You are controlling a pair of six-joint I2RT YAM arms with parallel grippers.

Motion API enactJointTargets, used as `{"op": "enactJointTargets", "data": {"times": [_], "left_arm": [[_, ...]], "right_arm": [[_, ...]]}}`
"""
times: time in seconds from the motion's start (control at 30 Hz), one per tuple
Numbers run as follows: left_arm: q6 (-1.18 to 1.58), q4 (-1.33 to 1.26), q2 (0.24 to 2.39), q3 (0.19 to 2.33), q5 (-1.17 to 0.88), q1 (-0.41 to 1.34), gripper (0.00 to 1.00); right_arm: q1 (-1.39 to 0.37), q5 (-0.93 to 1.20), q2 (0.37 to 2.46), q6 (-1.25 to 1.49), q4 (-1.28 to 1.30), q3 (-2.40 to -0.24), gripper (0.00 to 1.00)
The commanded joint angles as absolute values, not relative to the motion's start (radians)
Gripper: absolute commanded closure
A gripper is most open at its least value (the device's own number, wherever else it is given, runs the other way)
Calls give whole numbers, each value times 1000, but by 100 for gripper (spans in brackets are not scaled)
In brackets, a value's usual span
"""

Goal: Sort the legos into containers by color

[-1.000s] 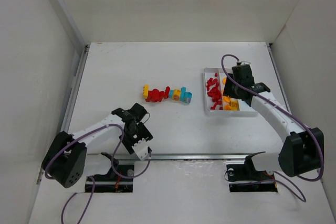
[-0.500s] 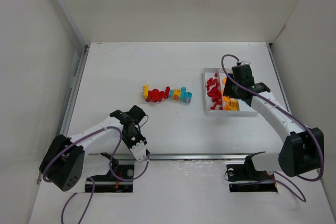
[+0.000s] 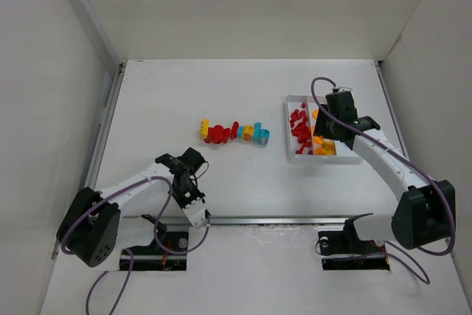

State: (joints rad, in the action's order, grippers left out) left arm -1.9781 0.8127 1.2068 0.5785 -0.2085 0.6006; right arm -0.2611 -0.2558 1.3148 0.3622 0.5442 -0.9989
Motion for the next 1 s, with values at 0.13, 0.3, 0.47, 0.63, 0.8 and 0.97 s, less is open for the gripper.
{"op": "enactJointTargets", "data": {"times": [0.13, 0.3, 0.47, 0.63, 0.8, 0.97], "left_arm": [[-2479, 827, 1206, 540, -267, 604, 71], [-2503, 827, 1172, 520, -267, 604, 54], [-2562, 827, 1172, 520, -235, 633, 55], [-2583, 827, 1163, 520, -225, 653, 63], [-2583, 838, 1154, 511, -225, 673, 64], [-2583, 847, 1154, 511, -235, 683, 67]], "right_arm": [[-255, -275, 1281, 359, 545, -1019, 43], [-255, -275, 1281, 359, 545, -1009, 43], [-255, -275, 1272, 359, 554, -1000, 43], [-255, -275, 1262, 359, 564, -991, 43], [-255, -284, 1253, 359, 574, -982, 43], [-255, -284, 1253, 368, 574, -982, 43]]}}
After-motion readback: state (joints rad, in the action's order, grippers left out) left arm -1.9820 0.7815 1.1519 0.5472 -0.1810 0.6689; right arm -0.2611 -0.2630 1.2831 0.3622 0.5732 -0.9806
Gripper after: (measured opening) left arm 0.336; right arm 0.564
